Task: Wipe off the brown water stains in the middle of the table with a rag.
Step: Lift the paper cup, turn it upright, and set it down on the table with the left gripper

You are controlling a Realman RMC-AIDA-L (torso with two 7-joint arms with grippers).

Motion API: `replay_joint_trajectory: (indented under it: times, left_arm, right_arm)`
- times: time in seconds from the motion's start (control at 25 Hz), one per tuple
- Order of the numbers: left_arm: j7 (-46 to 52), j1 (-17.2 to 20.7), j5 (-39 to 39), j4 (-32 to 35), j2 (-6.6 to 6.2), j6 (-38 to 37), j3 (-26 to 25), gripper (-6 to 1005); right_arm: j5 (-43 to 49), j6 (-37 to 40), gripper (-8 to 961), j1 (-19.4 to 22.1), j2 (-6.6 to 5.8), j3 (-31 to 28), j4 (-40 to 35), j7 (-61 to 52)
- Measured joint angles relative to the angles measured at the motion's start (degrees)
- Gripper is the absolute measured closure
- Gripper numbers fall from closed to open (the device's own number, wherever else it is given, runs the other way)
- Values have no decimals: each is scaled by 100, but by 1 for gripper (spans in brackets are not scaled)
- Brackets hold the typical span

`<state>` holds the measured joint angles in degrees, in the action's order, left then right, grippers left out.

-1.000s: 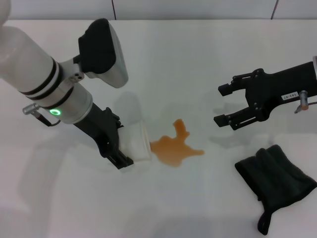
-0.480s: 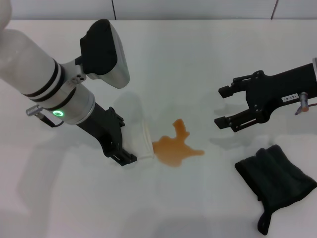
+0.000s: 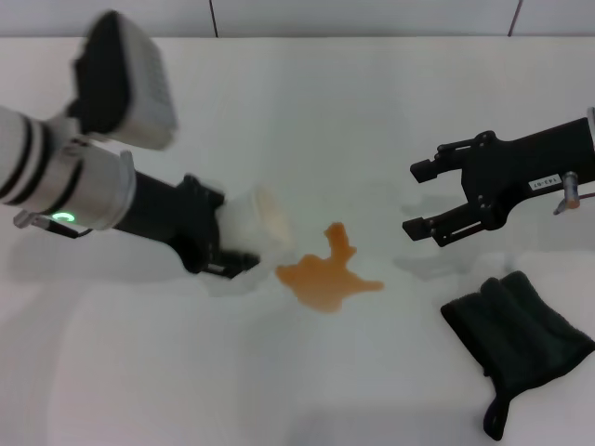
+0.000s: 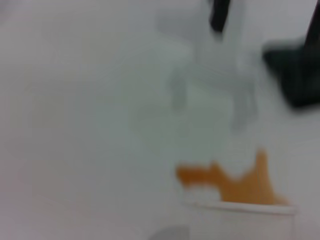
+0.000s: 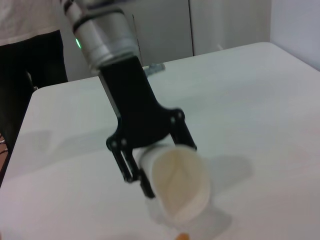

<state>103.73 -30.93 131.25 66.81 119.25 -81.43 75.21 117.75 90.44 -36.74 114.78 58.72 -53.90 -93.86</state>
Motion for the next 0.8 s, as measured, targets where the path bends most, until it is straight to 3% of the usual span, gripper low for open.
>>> replay_joint_trajectory:
  times: [0.16,0.28,0.56,0.8]
  left_arm:
    - [-1073,536,-1282,-220,-6,402,-340,382]
    - [-2008,724,-2282,-831,-8,772,-532,394]
    - [-3565,454,-3572,-2695,-24,1033,-1322,393]
    - [-4562,259,-4309,-3760,-22,1376,-1574,393]
  right_arm:
    - [-3,-10,97,0,0,-1,-1,0]
    - [-8,-14,97,0,6,-1,4,0]
    - [-18,-2,98,1,16,-1,6,0]
    - [-25,-3,98,6,18,-1,23,37]
